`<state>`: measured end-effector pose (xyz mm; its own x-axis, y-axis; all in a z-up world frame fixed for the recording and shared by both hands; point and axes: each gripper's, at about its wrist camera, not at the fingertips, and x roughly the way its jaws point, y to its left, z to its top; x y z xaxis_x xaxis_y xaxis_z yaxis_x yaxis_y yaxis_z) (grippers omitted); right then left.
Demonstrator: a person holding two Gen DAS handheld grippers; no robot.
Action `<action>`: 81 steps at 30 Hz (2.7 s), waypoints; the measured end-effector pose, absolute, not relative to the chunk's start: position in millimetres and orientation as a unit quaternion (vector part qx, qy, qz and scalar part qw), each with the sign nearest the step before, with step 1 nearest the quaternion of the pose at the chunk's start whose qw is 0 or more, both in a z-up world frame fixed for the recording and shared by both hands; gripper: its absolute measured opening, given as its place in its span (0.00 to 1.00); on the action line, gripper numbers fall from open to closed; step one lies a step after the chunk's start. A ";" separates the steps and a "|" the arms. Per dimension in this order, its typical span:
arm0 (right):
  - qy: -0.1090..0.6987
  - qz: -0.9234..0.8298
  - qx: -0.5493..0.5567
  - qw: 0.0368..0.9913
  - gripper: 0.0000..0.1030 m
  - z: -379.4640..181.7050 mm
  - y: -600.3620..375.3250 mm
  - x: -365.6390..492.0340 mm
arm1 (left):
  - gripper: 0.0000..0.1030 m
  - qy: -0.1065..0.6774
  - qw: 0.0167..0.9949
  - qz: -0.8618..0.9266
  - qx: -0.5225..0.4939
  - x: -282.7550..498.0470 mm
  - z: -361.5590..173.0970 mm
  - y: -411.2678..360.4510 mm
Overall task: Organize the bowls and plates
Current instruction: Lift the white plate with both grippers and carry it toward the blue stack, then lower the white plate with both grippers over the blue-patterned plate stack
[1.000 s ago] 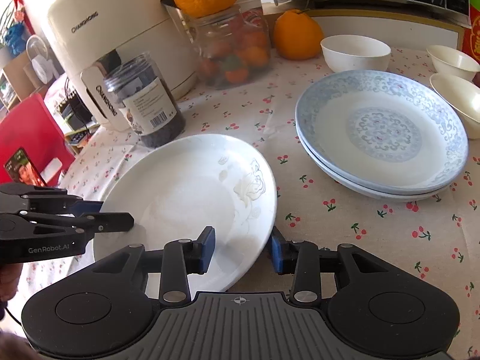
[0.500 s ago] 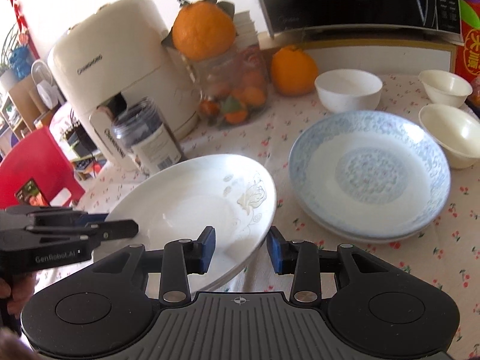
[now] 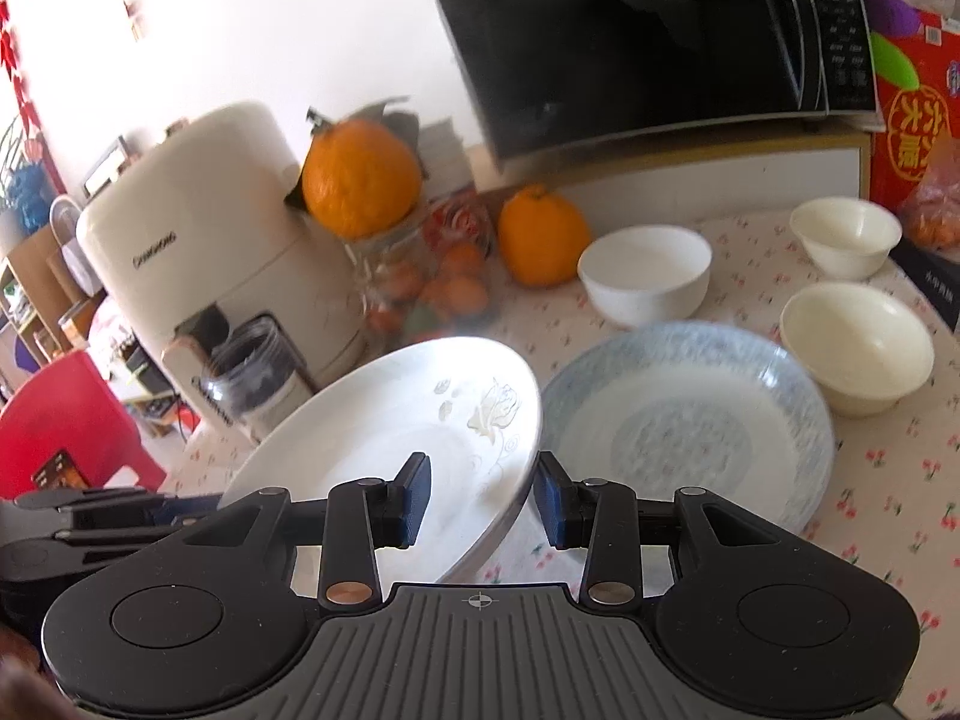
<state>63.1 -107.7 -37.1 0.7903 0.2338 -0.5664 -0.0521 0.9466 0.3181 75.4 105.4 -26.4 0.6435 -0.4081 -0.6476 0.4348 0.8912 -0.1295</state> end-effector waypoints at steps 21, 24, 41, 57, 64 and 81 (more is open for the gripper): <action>0.293 0.053 0.189 0.936 0.36 -26.5 -177.2 89.0 | 0.23 0.353 0.901 -0.251 0.001 103.8 -30.4 46.0; 0.299 0.048 0.198 0.932 0.36 -30.8 -187.0 93.5 | 0.23 0.355 0.900 -0.254 0.003 107.4 -32.5 38.8; 0.357 0.007 0.204 0.912 0.36 -63.7 -213.4 109.9 | 0.23 0.377 0.894 -0.239 0.040 120.6 -45.8 1.3; 0.403 -0.004 0.131 0.906 0.36 -79.7 -209.6 115.2 | 0.23 0.386 0.885 -0.245 0.085 119.0 -56.3 -15.2; 0.415 -0.016 0.113 0.902 0.36 -79.2 -206.4 121.4 | 0.23 0.388 0.884 -0.246 0.090 118.1 -59.0 -17.8; 0.425 -0.018 0.090 0.901 0.38 -73.5 -202.7 119.9 | 0.23 0.387 0.884 -0.245 0.097 118.9 -59.9 -19.9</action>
<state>119.9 -202.7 -73.5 0.6385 0.0437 -0.7684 0.1100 0.9829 0.1474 118.9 -19.9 -59.9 0.5802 -0.3574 -0.7319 0.5076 0.8614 -0.0182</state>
